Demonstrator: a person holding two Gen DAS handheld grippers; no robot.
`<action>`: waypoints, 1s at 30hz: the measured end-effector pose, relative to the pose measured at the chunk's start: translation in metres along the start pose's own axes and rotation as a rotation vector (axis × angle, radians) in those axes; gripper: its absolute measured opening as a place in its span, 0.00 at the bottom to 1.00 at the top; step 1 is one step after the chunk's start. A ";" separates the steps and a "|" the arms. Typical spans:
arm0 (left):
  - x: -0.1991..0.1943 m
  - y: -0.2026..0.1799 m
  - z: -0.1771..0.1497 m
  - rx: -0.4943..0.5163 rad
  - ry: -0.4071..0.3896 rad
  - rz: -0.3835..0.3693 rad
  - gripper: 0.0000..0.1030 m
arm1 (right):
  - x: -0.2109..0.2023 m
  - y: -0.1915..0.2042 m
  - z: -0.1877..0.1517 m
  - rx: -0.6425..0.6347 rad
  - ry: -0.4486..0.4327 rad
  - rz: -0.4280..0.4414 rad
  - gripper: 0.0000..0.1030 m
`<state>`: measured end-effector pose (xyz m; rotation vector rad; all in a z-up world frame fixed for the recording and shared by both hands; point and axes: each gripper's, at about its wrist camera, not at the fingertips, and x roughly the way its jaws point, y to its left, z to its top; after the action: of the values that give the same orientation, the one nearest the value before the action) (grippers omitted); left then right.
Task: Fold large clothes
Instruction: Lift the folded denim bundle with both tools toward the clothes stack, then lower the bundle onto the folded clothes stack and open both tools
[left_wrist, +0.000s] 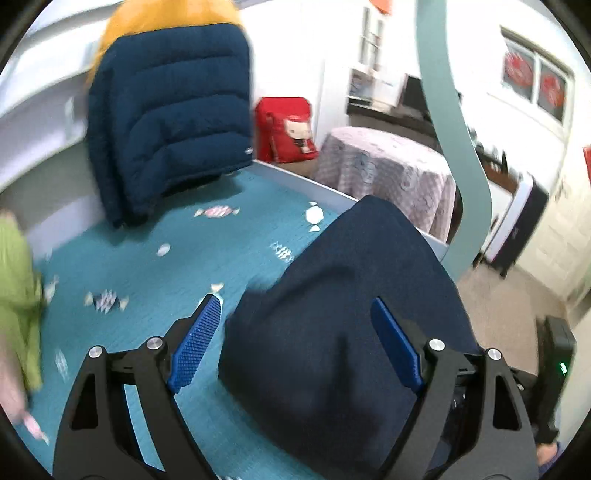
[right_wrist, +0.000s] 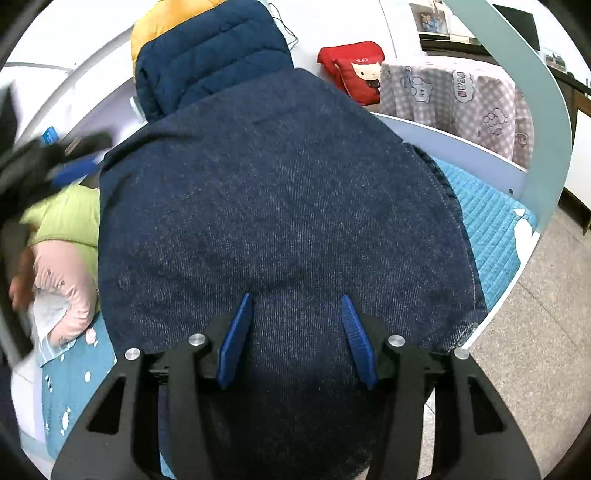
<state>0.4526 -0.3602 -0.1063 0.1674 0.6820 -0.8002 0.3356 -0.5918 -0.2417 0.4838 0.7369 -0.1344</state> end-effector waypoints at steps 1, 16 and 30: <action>-0.004 0.009 -0.008 -0.058 -0.001 -0.041 0.83 | 0.003 0.000 0.003 0.005 0.004 0.002 0.47; 0.106 0.028 0.030 -0.172 0.113 -0.022 0.82 | 0.024 0.018 0.039 0.048 -0.001 -0.049 0.49; 0.162 0.081 0.013 -0.265 0.166 -0.004 0.87 | 0.072 0.042 0.049 -0.036 0.012 -0.119 0.50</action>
<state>0.5972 -0.4073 -0.2059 -0.0086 0.9386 -0.6964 0.4308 -0.5742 -0.2433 0.4067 0.7787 -0.2293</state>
